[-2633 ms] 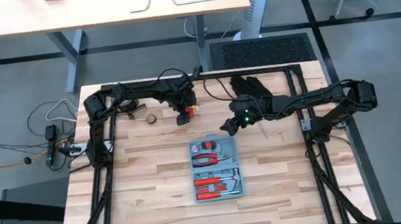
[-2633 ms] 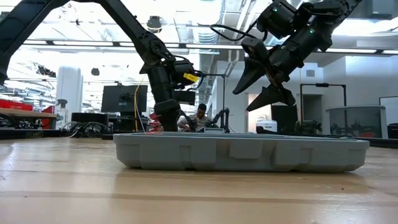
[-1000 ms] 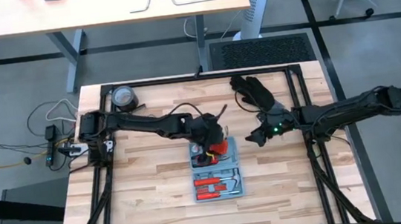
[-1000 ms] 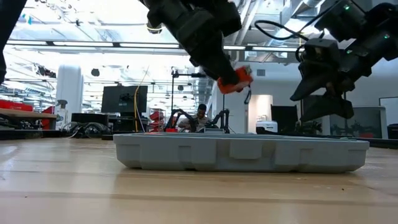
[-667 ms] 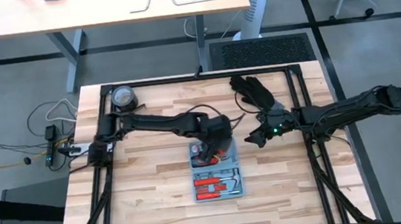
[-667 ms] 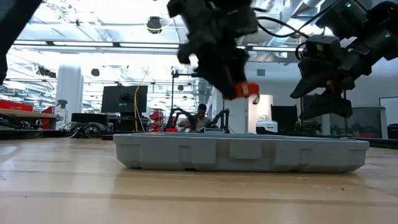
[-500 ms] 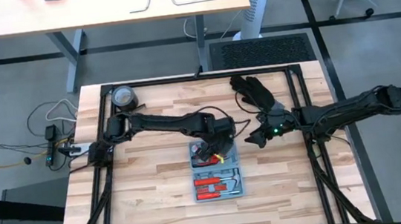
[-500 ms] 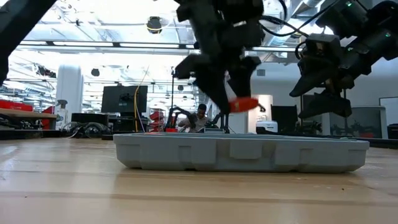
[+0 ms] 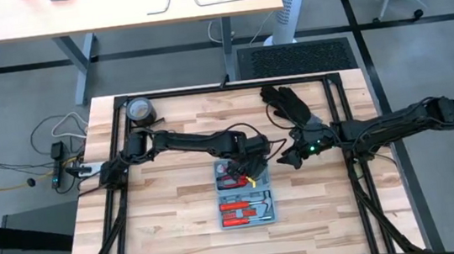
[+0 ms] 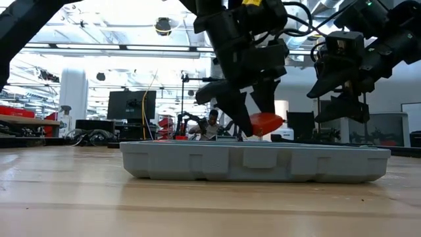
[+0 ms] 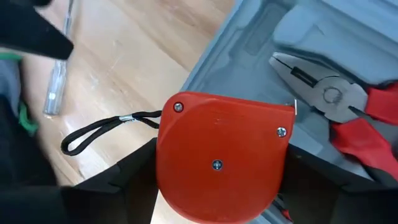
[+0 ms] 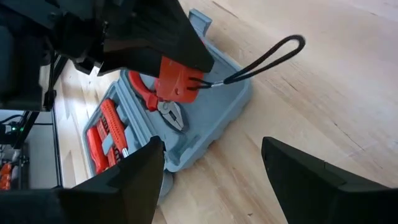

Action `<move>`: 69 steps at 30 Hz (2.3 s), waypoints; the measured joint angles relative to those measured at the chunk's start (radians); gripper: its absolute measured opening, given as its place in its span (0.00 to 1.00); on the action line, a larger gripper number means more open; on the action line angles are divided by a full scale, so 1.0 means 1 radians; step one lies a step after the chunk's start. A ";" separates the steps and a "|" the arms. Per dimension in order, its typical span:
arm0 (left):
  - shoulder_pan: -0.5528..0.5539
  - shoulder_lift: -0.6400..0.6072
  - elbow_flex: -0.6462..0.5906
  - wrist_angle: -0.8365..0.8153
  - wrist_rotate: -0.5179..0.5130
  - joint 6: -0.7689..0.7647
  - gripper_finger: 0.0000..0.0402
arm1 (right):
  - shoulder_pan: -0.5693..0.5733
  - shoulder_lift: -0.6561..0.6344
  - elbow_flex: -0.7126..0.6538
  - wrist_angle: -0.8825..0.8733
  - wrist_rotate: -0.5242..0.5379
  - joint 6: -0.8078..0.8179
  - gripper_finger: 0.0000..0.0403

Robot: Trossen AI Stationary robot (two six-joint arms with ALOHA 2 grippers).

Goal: Prefit tool cases
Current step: Put the orange measuring tape into the gray toolbox

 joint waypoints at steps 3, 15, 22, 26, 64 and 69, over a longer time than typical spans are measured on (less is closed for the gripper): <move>0.000 0.000 0.000 0.000 -0.005 -0.042 0.67 | 0.000 0.000 0.000 0.000 0.000 -0.001 0.68; 0.002 0.000 0.000 -0.072 0.007 -0.231 0.76 | 0.000 0.000 0.000 -0.001 -0.002 -0.021 0.68; 0.014 -0.036 0.000 -0.104 -0.023 -0.468 0.75 | -0.010 0.002 0.000 -0.001 -0.048 -0.037 0.68; 0.047 -0.065 0.000 -0.091 0.139 -0.748 0.71 | -0.068 0.043 0.006 -0.001 -0.122 -0.072 0.68; -0.058 -0.361 -0.566 0.530 -0.058 -1.231 0.32 | -0.372 0.570 0.167 0.353 -0.559 -0.099 0.04; -0.056 -0.361 -0.566 0.541 -0.080 -1.228 0.32 | -0.350 0.458 0.168 0.254 -0.558 -0.093 0.02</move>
